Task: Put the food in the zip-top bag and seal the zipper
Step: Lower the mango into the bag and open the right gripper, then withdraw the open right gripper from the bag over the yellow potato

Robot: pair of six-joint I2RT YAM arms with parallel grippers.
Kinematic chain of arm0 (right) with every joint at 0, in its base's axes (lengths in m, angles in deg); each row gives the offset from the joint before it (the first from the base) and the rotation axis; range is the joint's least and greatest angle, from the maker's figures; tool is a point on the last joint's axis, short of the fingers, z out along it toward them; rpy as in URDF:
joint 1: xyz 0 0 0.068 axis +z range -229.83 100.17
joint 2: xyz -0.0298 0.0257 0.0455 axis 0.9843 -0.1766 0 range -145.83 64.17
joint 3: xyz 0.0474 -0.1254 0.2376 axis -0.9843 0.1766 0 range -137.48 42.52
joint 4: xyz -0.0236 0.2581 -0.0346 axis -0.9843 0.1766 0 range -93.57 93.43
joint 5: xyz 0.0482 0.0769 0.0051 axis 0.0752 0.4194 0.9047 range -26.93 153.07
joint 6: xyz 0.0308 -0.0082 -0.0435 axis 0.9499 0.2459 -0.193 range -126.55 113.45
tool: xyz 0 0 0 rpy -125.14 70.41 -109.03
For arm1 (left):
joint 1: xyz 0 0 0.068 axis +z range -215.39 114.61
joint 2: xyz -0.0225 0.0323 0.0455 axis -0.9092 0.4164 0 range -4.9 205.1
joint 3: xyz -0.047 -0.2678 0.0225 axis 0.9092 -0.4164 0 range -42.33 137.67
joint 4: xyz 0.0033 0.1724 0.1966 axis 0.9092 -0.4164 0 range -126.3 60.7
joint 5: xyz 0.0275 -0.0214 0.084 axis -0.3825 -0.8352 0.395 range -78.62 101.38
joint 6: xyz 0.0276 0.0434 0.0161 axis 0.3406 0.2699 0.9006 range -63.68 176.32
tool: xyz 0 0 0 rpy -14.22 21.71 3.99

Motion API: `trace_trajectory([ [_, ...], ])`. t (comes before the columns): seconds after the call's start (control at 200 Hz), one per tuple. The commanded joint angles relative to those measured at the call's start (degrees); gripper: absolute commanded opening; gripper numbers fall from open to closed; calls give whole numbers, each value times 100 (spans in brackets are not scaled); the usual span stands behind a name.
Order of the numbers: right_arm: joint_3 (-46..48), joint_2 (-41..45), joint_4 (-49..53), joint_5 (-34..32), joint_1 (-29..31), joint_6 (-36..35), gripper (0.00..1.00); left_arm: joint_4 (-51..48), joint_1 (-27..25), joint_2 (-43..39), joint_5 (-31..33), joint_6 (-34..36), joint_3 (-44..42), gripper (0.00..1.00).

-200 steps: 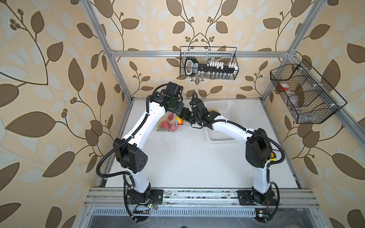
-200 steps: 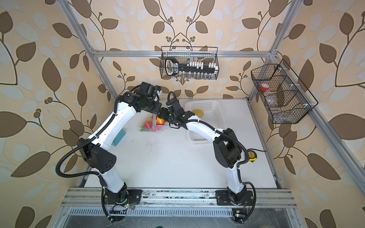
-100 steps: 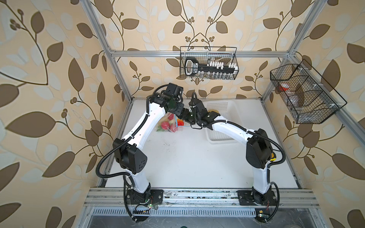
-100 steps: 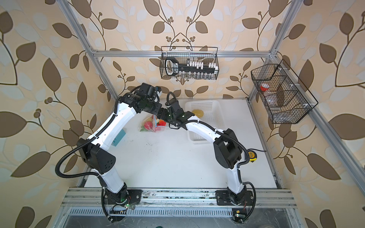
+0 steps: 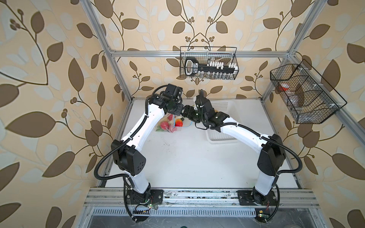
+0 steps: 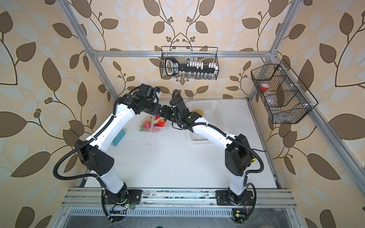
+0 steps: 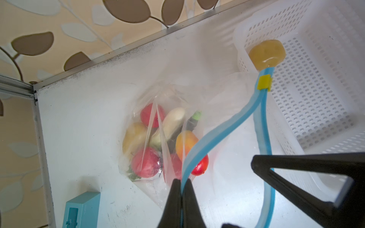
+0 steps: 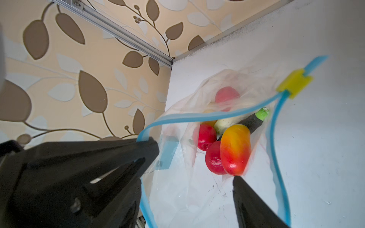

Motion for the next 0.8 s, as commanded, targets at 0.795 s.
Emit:
trace_trajectory([
  [0.795,500,1226,492,242,-755,-663,100,238,-71,-434,272,126,-290,0],
])
